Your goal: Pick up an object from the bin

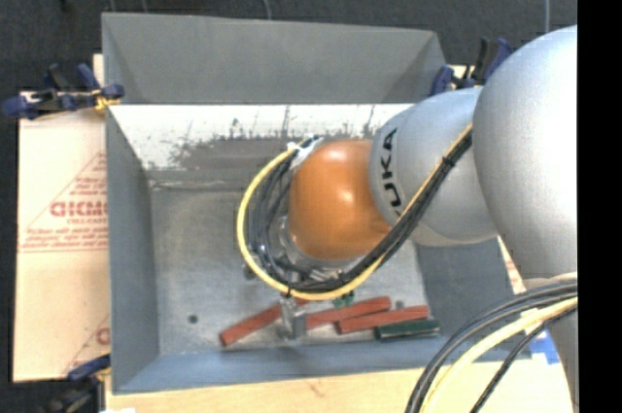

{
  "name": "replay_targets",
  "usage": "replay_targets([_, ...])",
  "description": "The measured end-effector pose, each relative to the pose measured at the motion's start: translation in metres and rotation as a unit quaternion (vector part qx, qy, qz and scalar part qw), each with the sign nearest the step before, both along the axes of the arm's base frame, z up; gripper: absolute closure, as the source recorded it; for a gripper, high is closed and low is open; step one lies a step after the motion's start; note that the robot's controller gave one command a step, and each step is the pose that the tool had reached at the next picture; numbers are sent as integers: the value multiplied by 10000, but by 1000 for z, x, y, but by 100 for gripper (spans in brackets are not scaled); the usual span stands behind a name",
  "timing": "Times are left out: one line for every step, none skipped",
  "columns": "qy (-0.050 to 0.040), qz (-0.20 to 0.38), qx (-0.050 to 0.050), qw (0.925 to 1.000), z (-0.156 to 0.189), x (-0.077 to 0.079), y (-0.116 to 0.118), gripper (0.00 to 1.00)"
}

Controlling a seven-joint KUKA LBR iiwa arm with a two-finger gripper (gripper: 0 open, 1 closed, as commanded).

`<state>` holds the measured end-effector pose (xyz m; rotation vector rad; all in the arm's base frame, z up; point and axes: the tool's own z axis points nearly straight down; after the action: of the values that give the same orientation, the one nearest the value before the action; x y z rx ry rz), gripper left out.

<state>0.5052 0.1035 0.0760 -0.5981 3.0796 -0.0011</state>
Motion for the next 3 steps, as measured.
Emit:
replay_targets([8, -559, -3, 9984, -5, 7, -109, 100])
replay_targets([8, -559, -1, 9984, -5, 7, -108, 100])
replay_targets([20, -562, 2, 9984, -2, 6, -108, 100])
